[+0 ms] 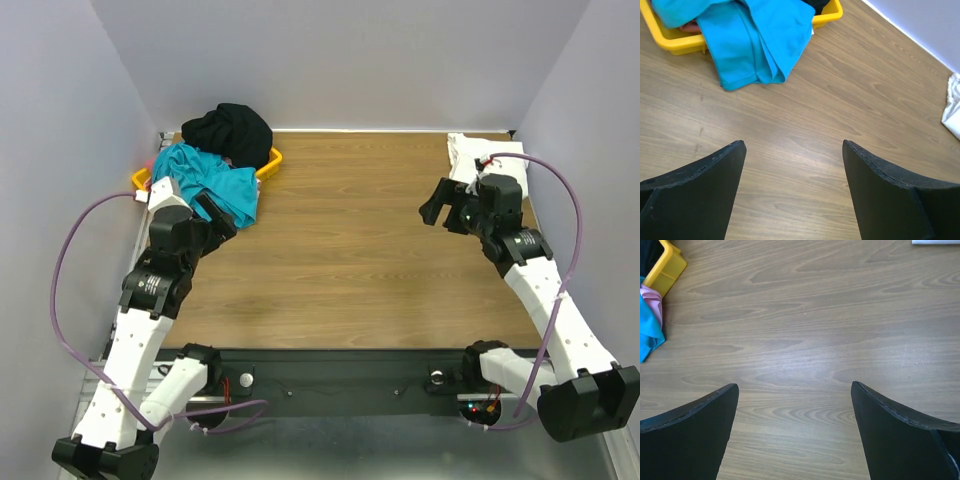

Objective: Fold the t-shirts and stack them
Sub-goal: Grab the tshirt from the pile

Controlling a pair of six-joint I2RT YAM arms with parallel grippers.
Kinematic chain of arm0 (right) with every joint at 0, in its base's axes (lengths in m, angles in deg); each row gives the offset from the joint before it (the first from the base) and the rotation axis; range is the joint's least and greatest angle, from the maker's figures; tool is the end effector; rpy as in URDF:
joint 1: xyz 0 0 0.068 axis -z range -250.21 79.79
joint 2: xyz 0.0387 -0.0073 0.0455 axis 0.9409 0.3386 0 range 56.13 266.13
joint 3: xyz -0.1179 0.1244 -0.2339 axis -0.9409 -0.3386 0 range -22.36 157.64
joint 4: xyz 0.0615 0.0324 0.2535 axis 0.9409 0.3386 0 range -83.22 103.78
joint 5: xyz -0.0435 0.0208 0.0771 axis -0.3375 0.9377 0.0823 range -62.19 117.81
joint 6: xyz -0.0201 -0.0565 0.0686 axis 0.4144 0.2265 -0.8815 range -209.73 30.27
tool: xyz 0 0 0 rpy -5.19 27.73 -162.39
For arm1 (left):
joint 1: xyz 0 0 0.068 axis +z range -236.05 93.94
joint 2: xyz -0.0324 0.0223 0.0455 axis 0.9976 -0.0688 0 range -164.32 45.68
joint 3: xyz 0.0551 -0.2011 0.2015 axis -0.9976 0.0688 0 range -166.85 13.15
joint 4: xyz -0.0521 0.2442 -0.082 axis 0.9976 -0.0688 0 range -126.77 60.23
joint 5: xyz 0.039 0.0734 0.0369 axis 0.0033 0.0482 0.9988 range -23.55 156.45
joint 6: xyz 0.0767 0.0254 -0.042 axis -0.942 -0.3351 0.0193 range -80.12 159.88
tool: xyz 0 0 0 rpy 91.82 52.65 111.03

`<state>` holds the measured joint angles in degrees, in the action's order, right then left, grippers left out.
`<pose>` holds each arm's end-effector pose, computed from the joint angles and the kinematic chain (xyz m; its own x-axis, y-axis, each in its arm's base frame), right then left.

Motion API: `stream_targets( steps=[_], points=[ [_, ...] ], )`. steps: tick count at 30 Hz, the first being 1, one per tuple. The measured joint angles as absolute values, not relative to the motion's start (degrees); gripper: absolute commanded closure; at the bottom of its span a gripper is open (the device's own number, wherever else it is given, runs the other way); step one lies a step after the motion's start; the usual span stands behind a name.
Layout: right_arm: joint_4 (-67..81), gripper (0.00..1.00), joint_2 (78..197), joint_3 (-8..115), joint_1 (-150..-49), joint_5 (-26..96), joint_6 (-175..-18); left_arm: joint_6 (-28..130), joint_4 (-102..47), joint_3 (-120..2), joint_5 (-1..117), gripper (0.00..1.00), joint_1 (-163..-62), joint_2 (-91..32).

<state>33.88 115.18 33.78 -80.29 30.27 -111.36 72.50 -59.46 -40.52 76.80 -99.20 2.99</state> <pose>0.2543 0.0489 0.3247 -0.5355 0.2788 -0.7972 -0.0151 0.9406 0.3391 0.1880 -0.0289 0.3608 -0.2945 -0.4759 -0.8287 -0.1197 0.8787 -0.4620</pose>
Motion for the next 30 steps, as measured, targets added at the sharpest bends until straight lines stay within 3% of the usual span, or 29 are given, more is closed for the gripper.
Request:
stream_targets(
  steps=[8,14,21,30],
  points=[
    [33.85,0.0,112.84,33.78,-80.29,27.98,-110.71,71.23,-59.79,-41.77,77.69,0.02,-99.2,-1.52],
    [33.85,0.0,114.24,33.78,-80.29,27.08,-110.71,68.3,-58.41,-46.09,79.7,0.01,-99.16,-6.81],
    [33.85,0.0,117.34,33.84,-80.29,25.16,-110.47,64.37,-53.34,-62.57,80.97,0.01,-93.69,-27.5],
    [33.81,0.0,126.94,38.08,-80.29,22.62,-108.94,63.34,-53.27,-73.04,79.42,0.01,-87.6,-51.33]
  ],
)
